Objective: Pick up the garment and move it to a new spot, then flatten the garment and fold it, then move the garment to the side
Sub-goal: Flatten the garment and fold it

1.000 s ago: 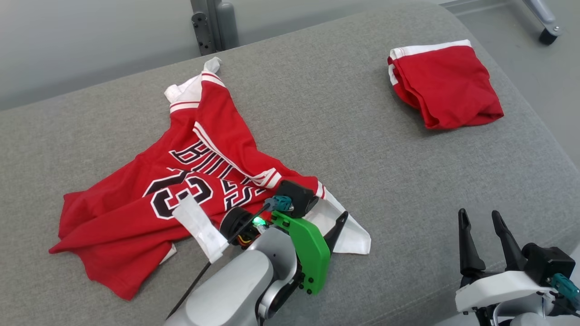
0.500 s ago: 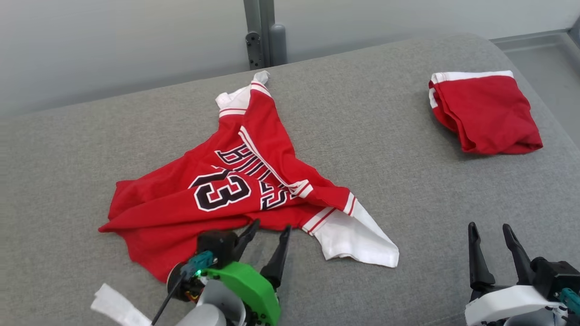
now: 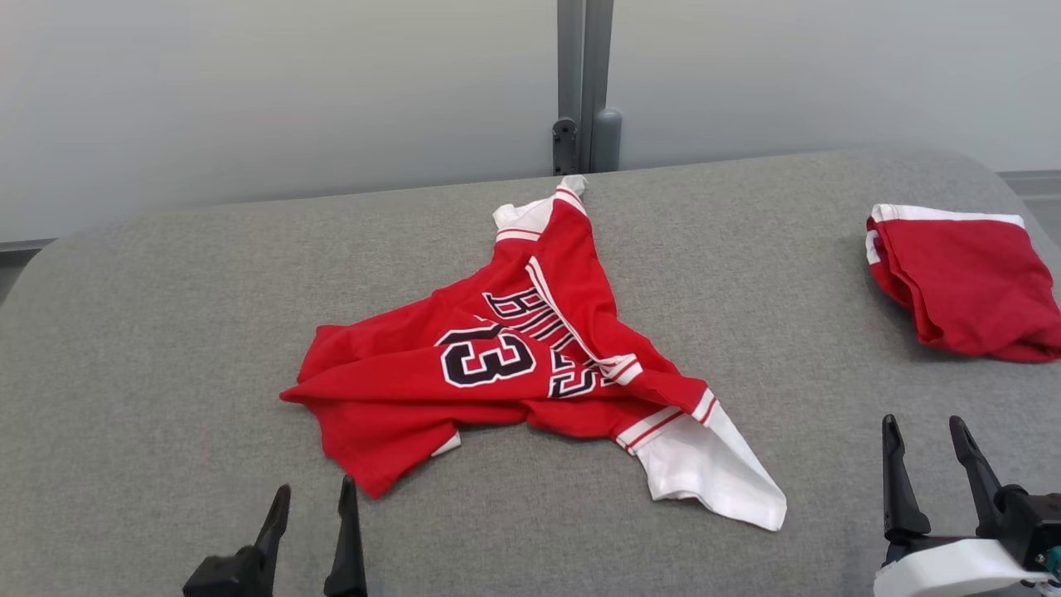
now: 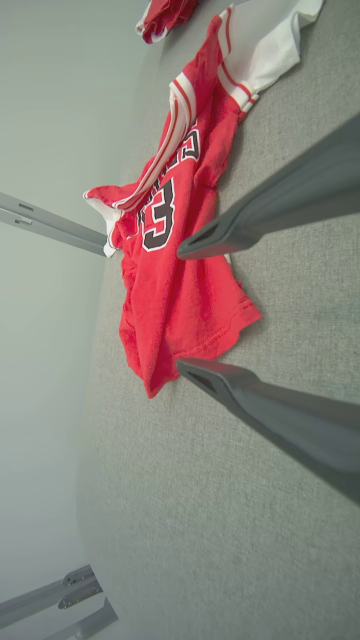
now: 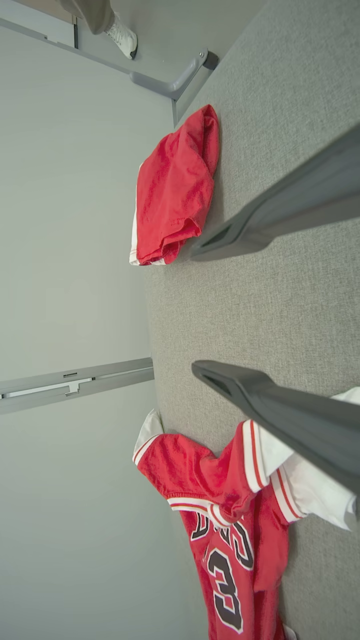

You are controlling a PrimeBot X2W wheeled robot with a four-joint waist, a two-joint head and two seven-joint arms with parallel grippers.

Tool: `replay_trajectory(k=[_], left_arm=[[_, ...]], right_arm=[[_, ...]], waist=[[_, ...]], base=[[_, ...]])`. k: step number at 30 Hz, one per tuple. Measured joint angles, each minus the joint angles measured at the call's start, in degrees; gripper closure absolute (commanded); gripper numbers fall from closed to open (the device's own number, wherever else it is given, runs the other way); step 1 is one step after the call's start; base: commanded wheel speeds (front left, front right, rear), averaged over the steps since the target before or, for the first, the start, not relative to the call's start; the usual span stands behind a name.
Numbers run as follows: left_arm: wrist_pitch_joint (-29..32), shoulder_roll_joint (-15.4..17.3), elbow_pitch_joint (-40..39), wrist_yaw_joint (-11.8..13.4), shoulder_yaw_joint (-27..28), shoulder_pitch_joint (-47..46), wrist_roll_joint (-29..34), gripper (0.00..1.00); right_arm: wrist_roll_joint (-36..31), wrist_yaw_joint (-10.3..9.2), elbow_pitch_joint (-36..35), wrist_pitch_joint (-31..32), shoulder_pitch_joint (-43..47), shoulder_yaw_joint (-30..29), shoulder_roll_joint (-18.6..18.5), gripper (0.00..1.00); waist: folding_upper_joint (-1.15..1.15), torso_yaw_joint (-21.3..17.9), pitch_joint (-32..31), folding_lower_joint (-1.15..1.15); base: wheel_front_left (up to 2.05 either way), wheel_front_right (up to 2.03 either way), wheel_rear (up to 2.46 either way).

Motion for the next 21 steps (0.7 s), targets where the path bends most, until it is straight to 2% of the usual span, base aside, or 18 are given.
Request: replay_trajectory(k=[4,12,19,21], left_arm=[[0.0,-2.3,-1.2,-2.4,7.3,6.5,5.4,0.00],[0.0,-6.8,0.9,-11.4,17.7,10.1,12.6,0.00],[0.0,-9.9,2.2,-18.3,23.1,10.1,17.0,0.00],[0.0,-10.5,2.5,-19.4,24.1,10.1,18.0,0.00]], right_arm=[[-0.4,0.00,0.1,0.0,1.2,-0.2,0.0,0.00],[-0.6,0.00,1.8,0.0,2.2,1.1,0.0,0.00],[-0.8,0.00,2.3,0.0,2.1,2.2,0.0,0.00],[-1.1,0.00,2.4,0.0,2.1,2.6,0.0,0.00]], waist=[[0.00,1.8,-1.6,0.00],[0.00,4.1,-3.7,0.00],[0.00,4.5,-3.9,0.00],[0.00,4.4,-3.8,0.00]], base=[[0.00,0.00,0.00],[0.00,0.00,0.00],[0.00,0.00,0.00],[0.00,0.00,0.00]])
